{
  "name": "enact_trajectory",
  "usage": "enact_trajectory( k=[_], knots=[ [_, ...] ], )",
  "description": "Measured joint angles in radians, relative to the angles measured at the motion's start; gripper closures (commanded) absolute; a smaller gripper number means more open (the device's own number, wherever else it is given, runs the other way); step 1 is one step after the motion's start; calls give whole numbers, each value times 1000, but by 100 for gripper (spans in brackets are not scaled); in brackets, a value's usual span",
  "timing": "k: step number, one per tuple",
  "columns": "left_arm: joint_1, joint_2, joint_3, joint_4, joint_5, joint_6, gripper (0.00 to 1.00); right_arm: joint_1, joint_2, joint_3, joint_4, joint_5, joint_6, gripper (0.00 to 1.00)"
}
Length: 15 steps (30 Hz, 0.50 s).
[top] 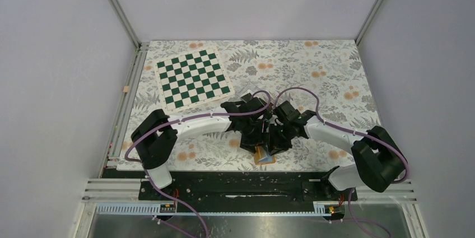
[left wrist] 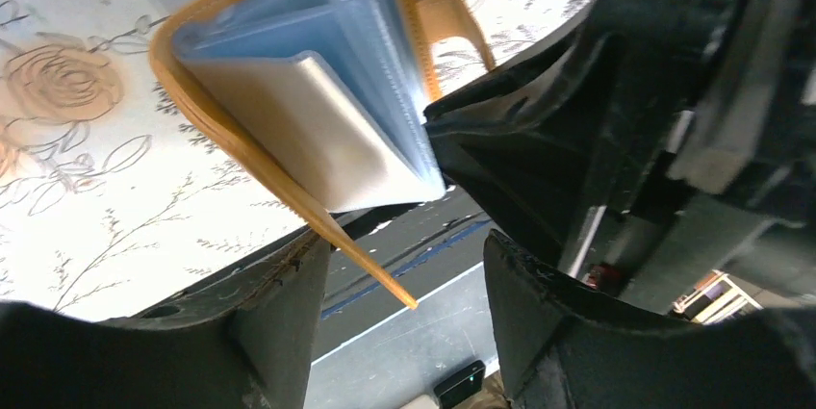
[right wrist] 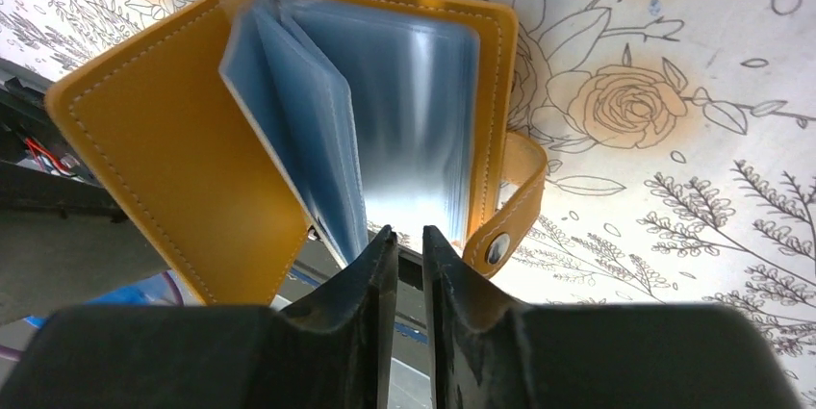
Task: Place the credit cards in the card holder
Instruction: Close the card holder at the center of the board.
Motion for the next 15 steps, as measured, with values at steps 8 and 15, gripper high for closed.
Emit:
enact_trajectory(
  k=[8, 15],
  knots=[
    [9, -8, -98, 185, 77, -54, 40, 0, -65, 0, -82, 72, -9, 65],
    [25, 19, -170, 364, 142, -122, 41, 0, -132, 13, -169, 149, -23, 54]
  ],
)
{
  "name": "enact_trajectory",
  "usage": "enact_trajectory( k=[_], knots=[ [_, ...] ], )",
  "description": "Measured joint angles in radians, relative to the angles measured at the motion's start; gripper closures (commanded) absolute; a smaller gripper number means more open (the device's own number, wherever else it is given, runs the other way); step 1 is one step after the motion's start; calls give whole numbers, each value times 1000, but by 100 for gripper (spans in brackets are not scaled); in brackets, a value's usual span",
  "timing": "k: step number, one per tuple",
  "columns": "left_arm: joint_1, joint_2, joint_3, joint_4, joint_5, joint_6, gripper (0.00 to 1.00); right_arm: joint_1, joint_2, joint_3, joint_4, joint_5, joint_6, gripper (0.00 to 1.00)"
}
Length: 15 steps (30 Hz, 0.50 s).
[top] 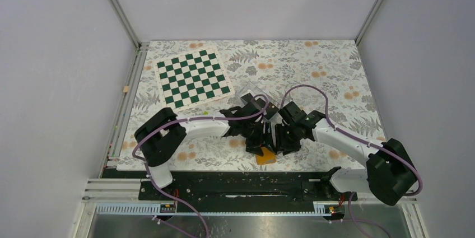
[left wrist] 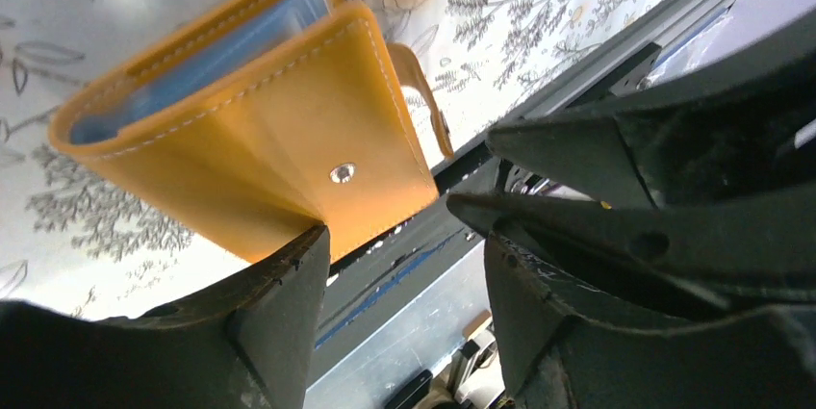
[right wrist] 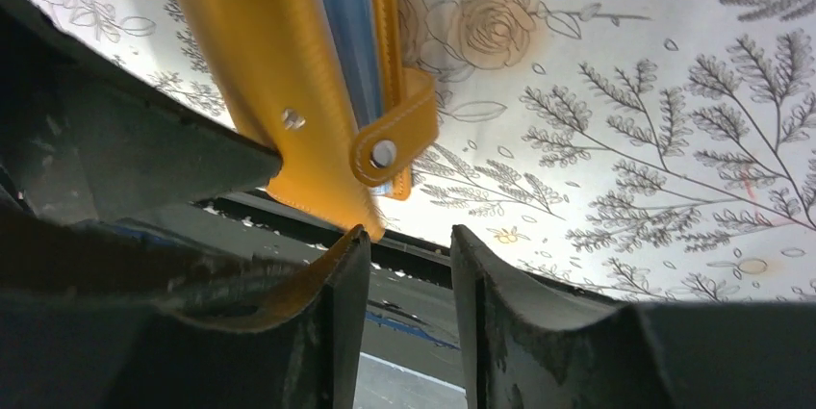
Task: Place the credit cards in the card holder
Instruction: Close the card holder at the center of the board.
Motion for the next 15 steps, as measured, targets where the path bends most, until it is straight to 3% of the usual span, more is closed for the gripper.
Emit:
enact_trajectory(
  k=[6, 15],
  knots=[
    [5, 61, -9, 70, 27, -16, 47, -20, -29, 0, -52, 38, -17, 47],
    [5, 72, -7, 56, 28, 43, 59, -121, -26, 14, -26, -62, -52, 41]
  ],
)
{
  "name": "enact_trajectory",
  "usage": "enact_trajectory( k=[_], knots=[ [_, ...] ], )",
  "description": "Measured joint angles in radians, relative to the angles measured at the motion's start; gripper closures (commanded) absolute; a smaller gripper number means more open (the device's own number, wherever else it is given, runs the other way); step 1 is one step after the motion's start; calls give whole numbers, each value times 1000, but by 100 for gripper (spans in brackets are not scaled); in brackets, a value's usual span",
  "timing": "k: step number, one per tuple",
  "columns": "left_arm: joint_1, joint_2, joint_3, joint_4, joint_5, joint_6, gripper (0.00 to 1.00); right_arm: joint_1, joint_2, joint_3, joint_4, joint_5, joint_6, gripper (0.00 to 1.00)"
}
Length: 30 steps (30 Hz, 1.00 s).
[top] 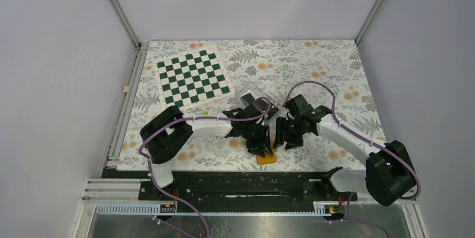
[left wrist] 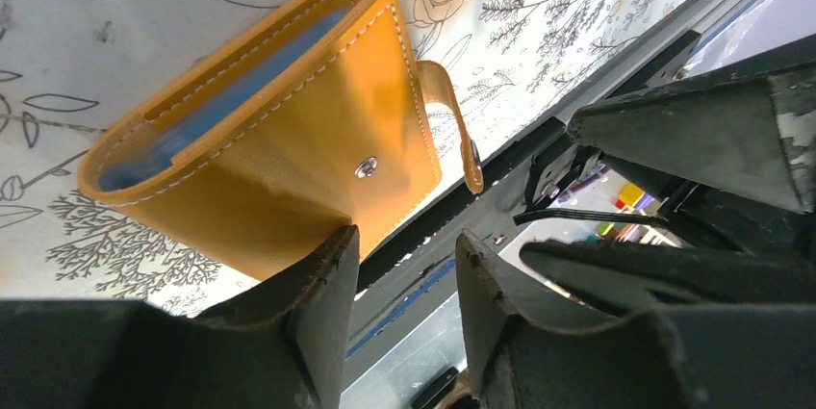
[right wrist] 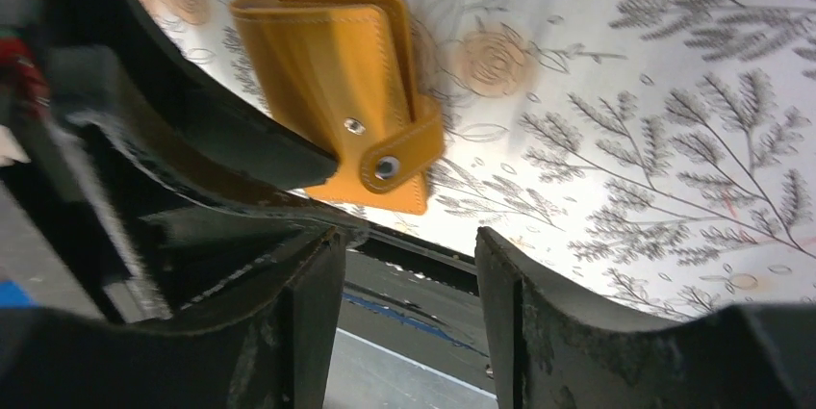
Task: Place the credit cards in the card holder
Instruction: Close the card holder at the center of the board.
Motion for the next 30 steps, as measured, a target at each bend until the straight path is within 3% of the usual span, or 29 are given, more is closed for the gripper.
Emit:
enact_trajectory(
  k=[9, 13, 19, 30],
  knots=[
    [0, 0, 2, -32, 22, 88, 61, -6, 129, 58, 89, -69, -1, 46],
    [-3, 0, 3, -47, 37, 123, 61, -7, 176, 58, 137, -84, 16, 55],
    [-13, -17, 8, -86, 38, 151, 57, -7, 254, 54, 191, -83, 35, 61],
    [26, -81, -83, 104, 44, -9, 61, -8, 294, 0, 267, -93, 53, 66]
  ],
)
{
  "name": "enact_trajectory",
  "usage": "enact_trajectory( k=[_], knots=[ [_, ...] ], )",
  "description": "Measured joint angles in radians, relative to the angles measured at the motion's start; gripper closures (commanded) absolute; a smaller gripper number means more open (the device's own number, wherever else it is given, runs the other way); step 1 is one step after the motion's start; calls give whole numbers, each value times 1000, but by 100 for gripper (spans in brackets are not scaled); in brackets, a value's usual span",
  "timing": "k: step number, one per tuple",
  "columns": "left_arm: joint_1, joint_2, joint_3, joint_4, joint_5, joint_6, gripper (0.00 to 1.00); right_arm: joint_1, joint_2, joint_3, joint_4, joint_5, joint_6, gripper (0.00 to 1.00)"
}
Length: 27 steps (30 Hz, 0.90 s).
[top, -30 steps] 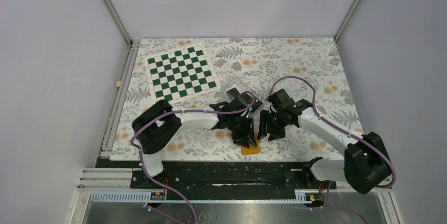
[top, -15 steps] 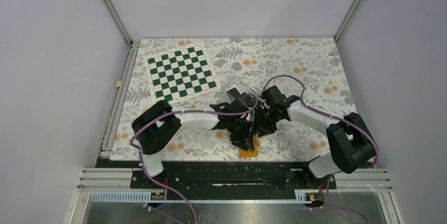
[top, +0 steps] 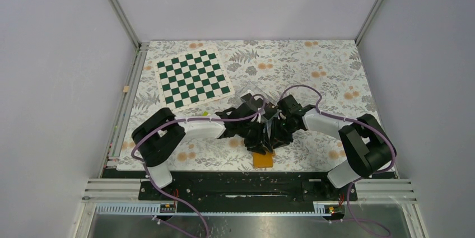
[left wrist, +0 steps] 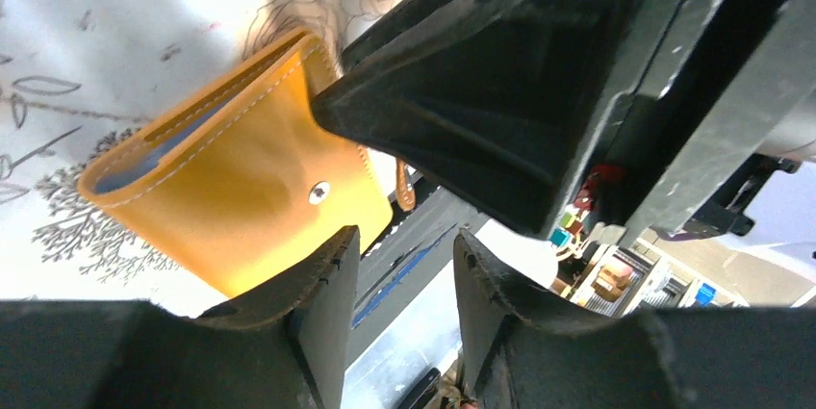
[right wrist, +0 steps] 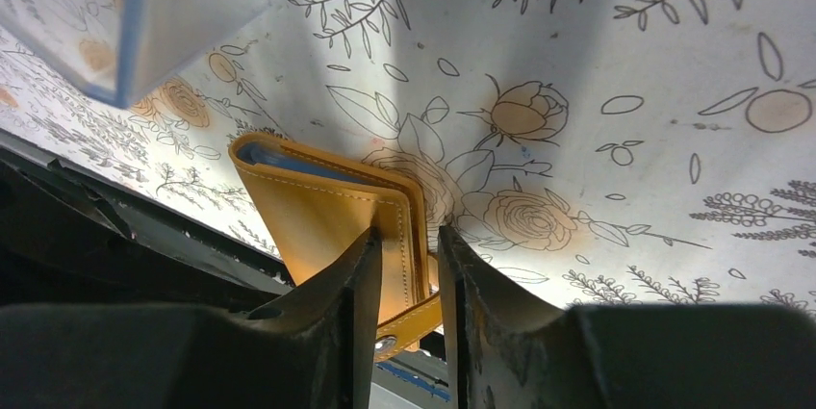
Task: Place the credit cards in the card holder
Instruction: Close the card holder at the center of the board.
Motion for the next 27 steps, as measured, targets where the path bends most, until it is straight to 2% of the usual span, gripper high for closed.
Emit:
enact_trajectory(
  k=[10, 22, 25, 27],
  knots=[
    [2, 33, 2, 62, -8, -65, 73, -2, 0, -12, 25, -18, 5, 66],
    [2, 64, 19, 26, -34, -61, 79, -2, 1, -13, 27, -22, 6, 66],
    [2, 65, 19, 44, -34, -68, 87, -2, 1, -13, 27, -22, 6, 66],
    [2, 68, 19, 58, -34, -75, 99, -2, 1, -13, 27, -22, 6, 66]
  ],
)
